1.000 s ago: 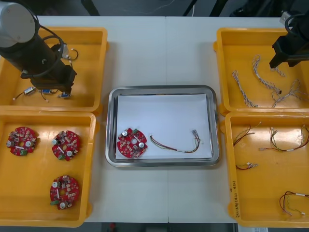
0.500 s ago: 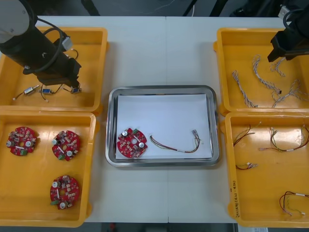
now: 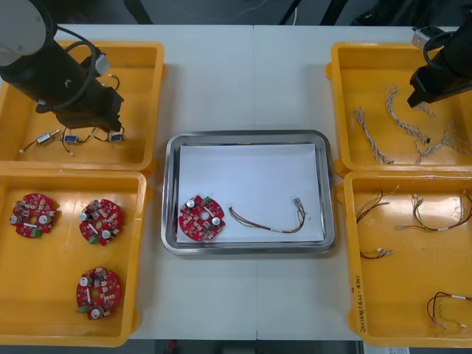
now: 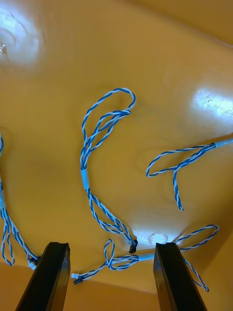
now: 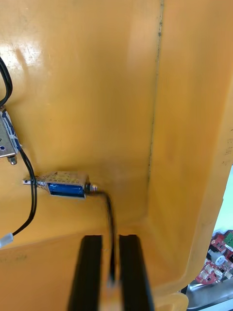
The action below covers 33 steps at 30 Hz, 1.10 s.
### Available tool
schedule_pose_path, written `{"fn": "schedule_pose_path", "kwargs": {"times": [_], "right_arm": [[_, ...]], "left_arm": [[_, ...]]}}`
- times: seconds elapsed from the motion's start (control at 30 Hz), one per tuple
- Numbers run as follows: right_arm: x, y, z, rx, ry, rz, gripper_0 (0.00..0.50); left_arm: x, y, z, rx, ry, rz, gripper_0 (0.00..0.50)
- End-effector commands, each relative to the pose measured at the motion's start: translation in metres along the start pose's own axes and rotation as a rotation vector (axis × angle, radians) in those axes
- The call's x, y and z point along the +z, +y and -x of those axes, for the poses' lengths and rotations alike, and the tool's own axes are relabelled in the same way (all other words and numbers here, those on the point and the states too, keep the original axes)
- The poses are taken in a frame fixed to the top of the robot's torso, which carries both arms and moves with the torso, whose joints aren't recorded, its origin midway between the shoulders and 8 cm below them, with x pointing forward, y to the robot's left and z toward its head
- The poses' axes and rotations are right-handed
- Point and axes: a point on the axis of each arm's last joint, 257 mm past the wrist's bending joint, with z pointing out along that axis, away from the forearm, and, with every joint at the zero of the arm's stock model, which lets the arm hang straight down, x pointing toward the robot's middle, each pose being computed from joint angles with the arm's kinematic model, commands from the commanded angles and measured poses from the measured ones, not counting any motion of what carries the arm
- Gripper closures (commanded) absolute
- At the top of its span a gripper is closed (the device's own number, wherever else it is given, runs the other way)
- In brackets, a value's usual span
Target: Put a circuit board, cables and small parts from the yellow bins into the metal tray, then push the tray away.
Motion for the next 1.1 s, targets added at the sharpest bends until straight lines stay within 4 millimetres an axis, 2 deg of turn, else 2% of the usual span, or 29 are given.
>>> {"fn": "schedule_pose_path", "kwargs": {"times": [0.03, 0.13, 0.37, 0.5, 0.67, 0.77, 0.9, 1.1], "right_arm": [[-0.026, -0.022, 0.025, -0.051, -0.076, -0.038, 0.000], [-0.019, -0.015, 0.029, -0.045, -0.086, -0.026, 0.000], [-0.007, -0.013, 0.041, -0.018, -0.137, -0.025, 0.000], [-0.006, -0.010, 0.046, -0.007, -0.152, -0.024, 0.000], [-0.005, 0.003, 0.052, 0.016, -0.168, 0.015, 0.000], [-0.001, 0.017, 0.054, 0.011, -0.165, 0.041, 0.000], [0.003, 0.025, 0.056, -0.002, -0.163, 0.047, 0.000], [0.010, 0.026, 0.052, -0.017, -0.145, 0.023, 0.000]], "left_arm": [[-0.024, -0.030, 0.030, 0.040, -0.080, -0.036, 0.112], [-0.024, -0.030, 0.030, 0.036, -0.080, -0.036, 0.052], [-0.024, -0.030, 0.030, 0.031, -0.081, -0.034, 0.003], [-0.025, -0.028, 0.031, 0.040, -0.085, -0.025, 0.000], [-0.031, -0.021, 0.034, 0.062, -0.096, 0.002, 0.000], [-0.037, -0.009, 0.032, 0.082, -0.090, 0.035, 0.000], [-0.045, 0.003, 0.028, 0.106, -0.074, 0.072, 0.000], [-0.059, 0.021, 0.022, 0.182, -0.044, 0.110, 0.000]]}}
